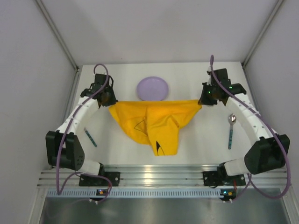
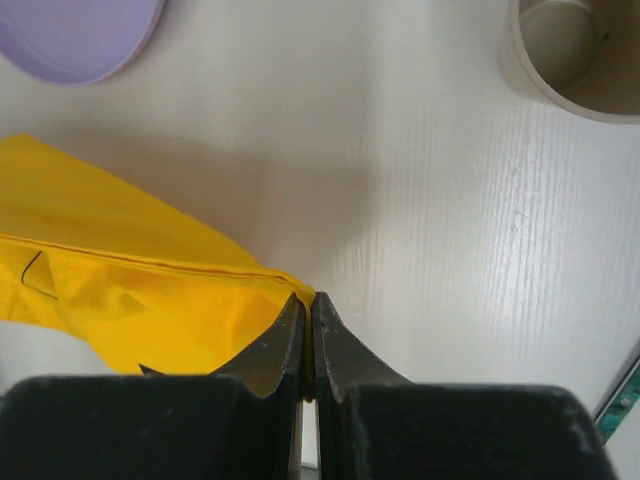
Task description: Set the dinner table for one person
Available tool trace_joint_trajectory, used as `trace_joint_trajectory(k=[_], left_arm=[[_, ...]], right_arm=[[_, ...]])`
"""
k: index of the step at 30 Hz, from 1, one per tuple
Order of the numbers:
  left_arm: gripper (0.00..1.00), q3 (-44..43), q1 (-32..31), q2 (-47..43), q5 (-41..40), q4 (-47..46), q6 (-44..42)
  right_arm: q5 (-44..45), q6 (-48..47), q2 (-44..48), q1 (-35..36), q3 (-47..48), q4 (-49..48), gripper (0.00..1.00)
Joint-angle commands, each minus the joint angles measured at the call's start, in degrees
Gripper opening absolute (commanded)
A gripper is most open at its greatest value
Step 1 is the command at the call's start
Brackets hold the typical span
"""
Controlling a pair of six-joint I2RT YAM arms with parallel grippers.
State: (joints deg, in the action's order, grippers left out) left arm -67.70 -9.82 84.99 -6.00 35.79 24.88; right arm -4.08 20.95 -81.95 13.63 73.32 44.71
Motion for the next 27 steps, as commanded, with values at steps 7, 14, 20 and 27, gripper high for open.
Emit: trace_joint_trajectory(k=[7,14,20,27], left_arm=[[0.00,-9.63,-2.57,-16.06,1.60,8.41,-3.88],[0.00,-11.48,-2.66,-32.13,7.82,15.09,-1.16],[0.00,-23.66,-2.66,-34.55,8.72,23.86,-1.85],[0.00,-39.52,-2.66,-28.22,6.44,32.84,-4.31]], right_arm=[[3.81,-2.84,19.43,0.87,9.46,9.25,0.00],[8.38,-3.99,33.16,0.96,17.98,13.20,0.00],[10.40,-5.13,37.65,0.87,26.42,21.37,0.00],[14.79,-7.50,36.96,1.22,29.60,22.71,0.00]])
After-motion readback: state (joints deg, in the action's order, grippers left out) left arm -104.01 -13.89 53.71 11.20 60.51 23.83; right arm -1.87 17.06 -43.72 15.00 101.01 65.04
